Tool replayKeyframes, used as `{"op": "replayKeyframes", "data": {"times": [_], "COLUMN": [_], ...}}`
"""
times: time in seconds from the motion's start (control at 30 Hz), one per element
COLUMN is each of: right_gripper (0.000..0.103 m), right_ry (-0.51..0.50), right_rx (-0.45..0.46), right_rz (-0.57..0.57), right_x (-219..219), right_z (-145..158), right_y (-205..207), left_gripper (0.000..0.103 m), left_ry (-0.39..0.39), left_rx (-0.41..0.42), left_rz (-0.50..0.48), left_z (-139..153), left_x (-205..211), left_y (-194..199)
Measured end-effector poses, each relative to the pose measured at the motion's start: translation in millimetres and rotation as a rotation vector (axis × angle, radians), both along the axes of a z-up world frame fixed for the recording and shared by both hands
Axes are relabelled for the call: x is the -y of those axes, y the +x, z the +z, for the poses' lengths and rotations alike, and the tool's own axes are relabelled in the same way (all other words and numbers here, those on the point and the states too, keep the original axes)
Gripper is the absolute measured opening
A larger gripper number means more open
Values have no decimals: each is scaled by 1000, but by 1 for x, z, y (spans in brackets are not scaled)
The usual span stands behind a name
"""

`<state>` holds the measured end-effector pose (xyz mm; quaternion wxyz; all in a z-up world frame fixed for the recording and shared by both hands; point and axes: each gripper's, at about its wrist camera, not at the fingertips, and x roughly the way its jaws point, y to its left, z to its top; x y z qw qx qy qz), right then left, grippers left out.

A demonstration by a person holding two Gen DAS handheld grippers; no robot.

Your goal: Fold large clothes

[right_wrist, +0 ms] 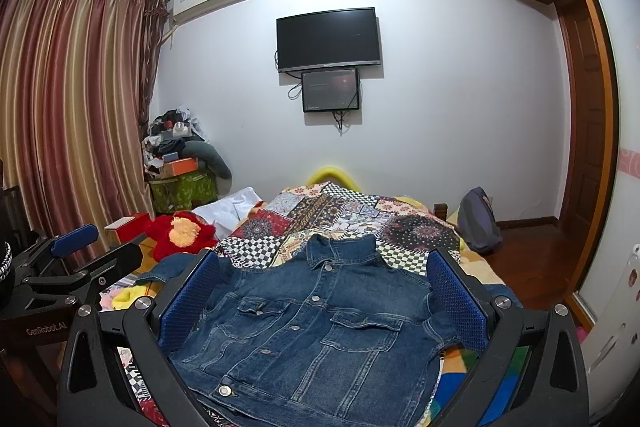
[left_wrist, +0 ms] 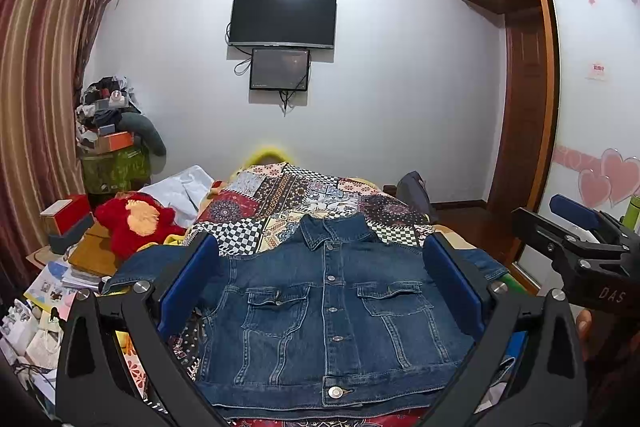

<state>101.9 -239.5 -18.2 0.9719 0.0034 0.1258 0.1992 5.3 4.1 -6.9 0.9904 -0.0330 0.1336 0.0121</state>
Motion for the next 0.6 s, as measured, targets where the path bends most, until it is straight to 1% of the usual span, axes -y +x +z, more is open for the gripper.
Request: {"op": "replayKeyframes", "data": {"times": [0.6], "right_gripper": [103], "right_ry": [-6], "right_rx": [-10], "right_rz": [-3], "right_x": [1], "right_z": [-2], "right_y": [3], "left_gripper": [103], "left_ry": [-6], "left_rx": [-5], "left_rz": [-3], "left_z": [-2], "left_x": [2], "left_y": [0]}}
